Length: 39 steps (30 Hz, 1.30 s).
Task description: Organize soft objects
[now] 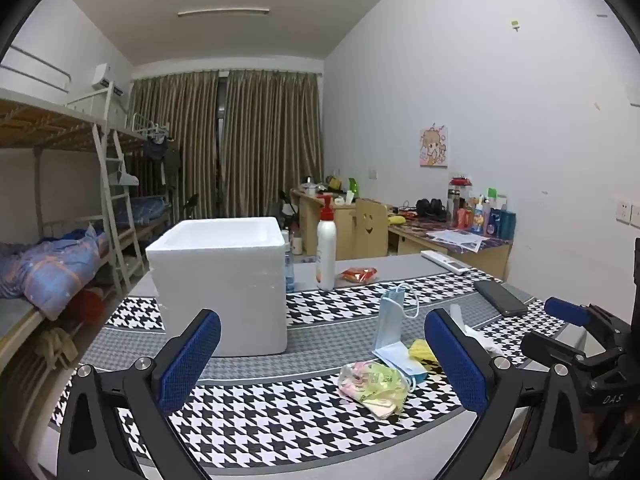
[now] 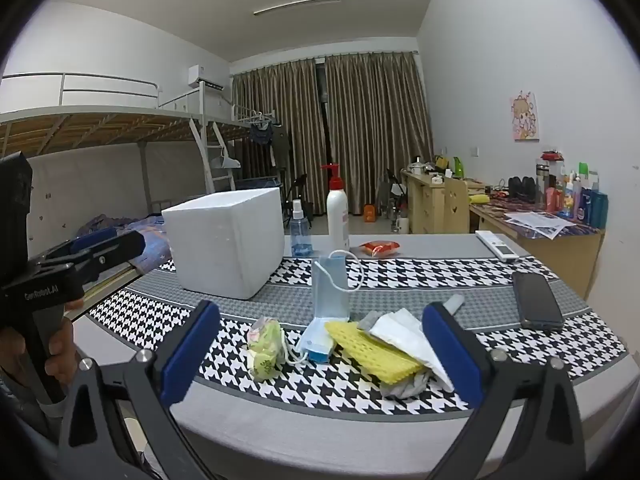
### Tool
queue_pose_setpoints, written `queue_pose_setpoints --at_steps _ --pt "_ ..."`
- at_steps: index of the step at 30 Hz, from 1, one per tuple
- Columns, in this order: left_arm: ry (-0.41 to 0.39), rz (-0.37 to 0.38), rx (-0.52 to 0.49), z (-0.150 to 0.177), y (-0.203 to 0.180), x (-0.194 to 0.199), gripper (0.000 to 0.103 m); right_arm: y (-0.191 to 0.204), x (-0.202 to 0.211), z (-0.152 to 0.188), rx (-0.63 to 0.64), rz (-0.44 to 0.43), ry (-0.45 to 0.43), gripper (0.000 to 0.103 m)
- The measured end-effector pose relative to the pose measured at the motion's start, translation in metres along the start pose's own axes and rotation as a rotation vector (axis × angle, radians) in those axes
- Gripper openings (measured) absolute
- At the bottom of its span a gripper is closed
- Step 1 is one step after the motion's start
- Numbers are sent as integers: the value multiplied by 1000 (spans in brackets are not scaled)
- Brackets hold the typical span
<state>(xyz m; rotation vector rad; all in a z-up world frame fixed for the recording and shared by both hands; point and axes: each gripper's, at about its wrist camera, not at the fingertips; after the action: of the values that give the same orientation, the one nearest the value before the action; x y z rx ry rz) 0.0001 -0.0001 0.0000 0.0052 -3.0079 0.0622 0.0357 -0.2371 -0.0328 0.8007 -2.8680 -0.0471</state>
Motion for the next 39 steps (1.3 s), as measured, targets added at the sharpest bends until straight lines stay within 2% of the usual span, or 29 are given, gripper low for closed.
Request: queue_pose_setpoints --at_steps 33,39 --pt "-3 -3 -20 2 -8 3 102 -1 7 -4 6 -2 -27 102" --pt "-18 -28 -23 0 -6 5 102 1 8 -5 7 3 -24 102"
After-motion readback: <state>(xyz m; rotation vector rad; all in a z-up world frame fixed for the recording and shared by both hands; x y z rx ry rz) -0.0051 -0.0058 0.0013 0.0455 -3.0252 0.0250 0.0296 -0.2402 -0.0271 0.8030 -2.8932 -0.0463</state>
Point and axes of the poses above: each gripper's, at about its wrist camera, not at the fingertips, and x roughly against the way its jaws point, y to its left, z to its underside, and after that the axes turned 7 degrees about -y, right-handed
